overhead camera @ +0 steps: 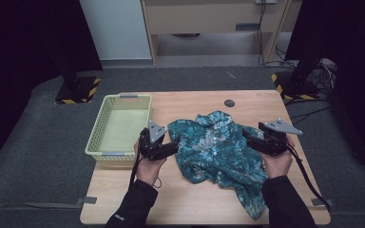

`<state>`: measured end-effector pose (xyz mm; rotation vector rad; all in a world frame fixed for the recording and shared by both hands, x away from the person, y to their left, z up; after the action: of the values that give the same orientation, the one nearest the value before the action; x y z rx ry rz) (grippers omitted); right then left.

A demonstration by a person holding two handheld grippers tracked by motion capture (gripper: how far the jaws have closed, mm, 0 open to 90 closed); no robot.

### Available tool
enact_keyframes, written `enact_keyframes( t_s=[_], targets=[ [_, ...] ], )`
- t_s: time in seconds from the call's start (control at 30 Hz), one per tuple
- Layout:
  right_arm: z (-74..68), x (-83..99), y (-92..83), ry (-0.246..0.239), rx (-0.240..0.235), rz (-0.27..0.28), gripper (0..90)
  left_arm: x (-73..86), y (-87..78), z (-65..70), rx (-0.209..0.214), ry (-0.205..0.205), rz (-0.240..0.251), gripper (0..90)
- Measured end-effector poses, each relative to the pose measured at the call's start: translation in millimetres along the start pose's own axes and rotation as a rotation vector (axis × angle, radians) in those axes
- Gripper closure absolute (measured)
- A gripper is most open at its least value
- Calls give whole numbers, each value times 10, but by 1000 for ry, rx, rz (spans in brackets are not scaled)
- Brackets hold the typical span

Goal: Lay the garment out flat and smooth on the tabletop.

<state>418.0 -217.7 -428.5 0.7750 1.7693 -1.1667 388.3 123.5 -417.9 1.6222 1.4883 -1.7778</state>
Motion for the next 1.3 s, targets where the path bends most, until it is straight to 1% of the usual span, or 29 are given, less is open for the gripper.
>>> enact_keyframes(
  t_s=[0.03,0.07,0.1,0.13,0.17,0.27,0.37,0.43,0.5,0.63,0.7,0.77,0.83,0.87,0.97,1.03,1.07,1.13,1.2,1.23,1.3],
  targets=[
    [5,33,-53,-6,-2,-5,299,43,-35,18,12,7,-12,333],
    [5,33,-53,-6,-2,-5,299,43,-35,18,12,7,-12,334],
    [10,100,-124,-10,-13,-19,296,85,-61,40,18,9,-23,331],
    [12,137,-152,-11,-16,-27,296,127,-84,66,26,9,-33,330],
    [12,137,-152,-11,-16,-27,295,170,-101,92,35,15,-43,330],
    [15,248,-229,-20,-23,-52,296,302,-126,183,60,22,-76,327],
    [17,340,-299,-23,-33,-69,295,434,-122,263,75,32,-100,317],
    [21,401,-345,-22,-42,-85,289,536,-101,317,83,26,-118,306],
    [31,448,-374,-29,-40,-100,287,630,-80,366,95,22,-139,293],
    [42,563,-426,-39,-48,-129,287,769,-64,449,114,22,-164,307],
    [39,635,-453,-53,-56,-150,278,812,-59,473,123,16,-173,327],
    [43,704,-486,-50,-77,-163,279,847,-44,497,137,3,-182,342],
    [47,762,-512,-52,-90,-188,274,871,-19,533,145,4,-195,370],
    [44,794,-526,-57,-102,-202,275,878,-8,549,149,4,-198,374],
    [36,882,-560,-71,-114,-227,284,908,40,631,164,12,-207,390],
    [33,940,-584,-67,-123,-254,292,932,82,673,170,6,-217,393],
    [2,963,-598,-78,-135,-251,297,943,95,688,173,4,-220,394],
    [-9,975,-598,-79,-140,-254,298,970,116,722,174,4,-227,395],
    [-30,1014,-587,-86,-143,-278,299,1001,137,749,178,4,-229,396],
    [-41,1036,-580,-95,-140,-288,303,1017,155,757,173,5,-232,394],
    [-59,1076,-556,-111,-140,-312,307,1034,186,760,175,-2,-225,393]
  ],
)
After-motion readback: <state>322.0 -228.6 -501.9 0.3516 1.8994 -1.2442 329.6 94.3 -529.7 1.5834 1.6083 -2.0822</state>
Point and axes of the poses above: each handheld gripper's, and its own axes: y roughly forward along the jaws, x roughly out of its underside, z roughly to its right, the point moved 3 cm from there along y, roughly forward along the jaws, and after that the axes turned 9 degrees about y, right-handed, at the moved point
